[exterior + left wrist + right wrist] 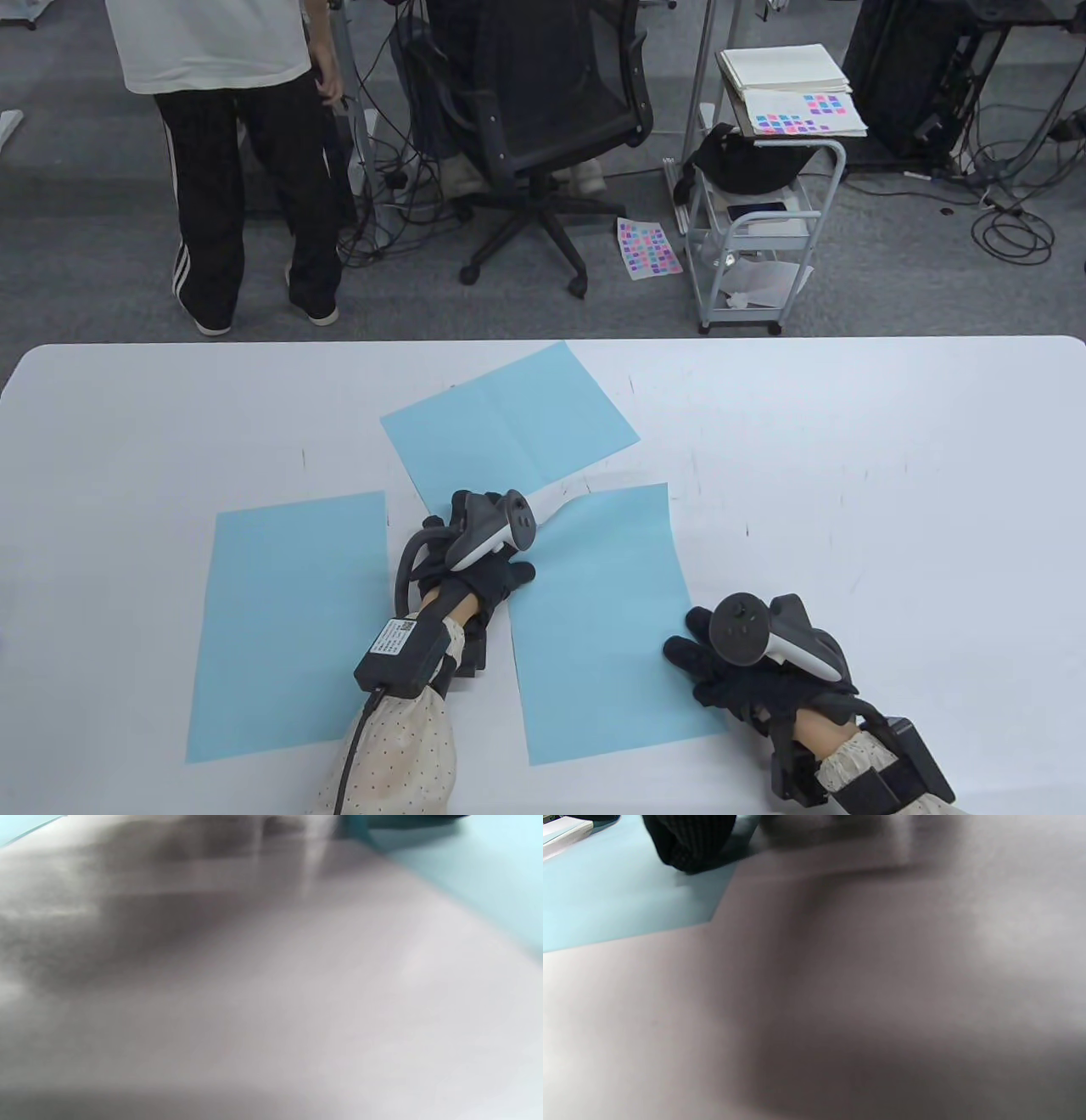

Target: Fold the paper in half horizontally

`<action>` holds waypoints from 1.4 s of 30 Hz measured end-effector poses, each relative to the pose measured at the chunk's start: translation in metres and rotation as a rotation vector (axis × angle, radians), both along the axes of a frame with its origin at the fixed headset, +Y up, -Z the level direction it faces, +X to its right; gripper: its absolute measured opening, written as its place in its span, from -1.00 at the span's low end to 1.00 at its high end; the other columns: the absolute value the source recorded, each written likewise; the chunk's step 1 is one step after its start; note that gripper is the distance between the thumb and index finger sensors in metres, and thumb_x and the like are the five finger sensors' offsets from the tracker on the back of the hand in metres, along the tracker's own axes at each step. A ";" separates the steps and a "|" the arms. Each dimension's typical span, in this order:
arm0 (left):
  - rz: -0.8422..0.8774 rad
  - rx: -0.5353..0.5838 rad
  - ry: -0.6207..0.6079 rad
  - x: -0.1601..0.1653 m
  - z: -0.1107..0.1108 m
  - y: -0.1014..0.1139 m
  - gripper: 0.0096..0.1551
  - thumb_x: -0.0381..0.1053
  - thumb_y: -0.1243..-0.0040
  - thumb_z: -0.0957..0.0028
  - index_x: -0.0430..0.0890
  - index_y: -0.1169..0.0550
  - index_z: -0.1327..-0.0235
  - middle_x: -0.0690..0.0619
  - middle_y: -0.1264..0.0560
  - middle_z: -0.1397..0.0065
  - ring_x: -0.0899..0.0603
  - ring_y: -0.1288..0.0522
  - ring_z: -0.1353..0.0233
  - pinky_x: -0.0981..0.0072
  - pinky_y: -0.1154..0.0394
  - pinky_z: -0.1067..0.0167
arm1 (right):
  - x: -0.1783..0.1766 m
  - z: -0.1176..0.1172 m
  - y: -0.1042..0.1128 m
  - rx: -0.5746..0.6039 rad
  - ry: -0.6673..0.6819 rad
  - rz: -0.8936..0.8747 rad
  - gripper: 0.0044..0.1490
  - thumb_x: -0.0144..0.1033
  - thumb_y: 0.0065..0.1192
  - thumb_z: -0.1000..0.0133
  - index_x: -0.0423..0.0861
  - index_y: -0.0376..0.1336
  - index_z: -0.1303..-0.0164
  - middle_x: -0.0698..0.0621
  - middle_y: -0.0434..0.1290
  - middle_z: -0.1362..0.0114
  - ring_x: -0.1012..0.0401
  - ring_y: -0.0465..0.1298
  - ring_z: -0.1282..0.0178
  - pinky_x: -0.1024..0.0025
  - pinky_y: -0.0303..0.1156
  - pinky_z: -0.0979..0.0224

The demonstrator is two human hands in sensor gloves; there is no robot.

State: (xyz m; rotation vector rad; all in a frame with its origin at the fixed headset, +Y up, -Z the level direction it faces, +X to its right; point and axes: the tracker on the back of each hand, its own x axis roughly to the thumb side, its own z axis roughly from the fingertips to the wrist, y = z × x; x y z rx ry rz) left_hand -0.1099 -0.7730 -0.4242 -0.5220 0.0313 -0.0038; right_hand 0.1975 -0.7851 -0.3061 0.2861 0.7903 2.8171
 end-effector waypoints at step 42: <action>0.384 0.239 0.109 -0.010 0.024 0.061 -0.48 0.09 -0.32 0.08 0.42 -0.53 -0.19 0.44 -0.72 -0.23 0.17 -0.73 -0.27 0.25 -0.52 -0.44 | -0.012 -0.001 0.000 -0.002 -0.067 0.022 -0.23 -0.06 0.11 -0.08 0.49 -0.09 -0.45 0.34 -0.32 -0.73 -0.02 -0.44 -0.70 -0.30 -0.49 -0.56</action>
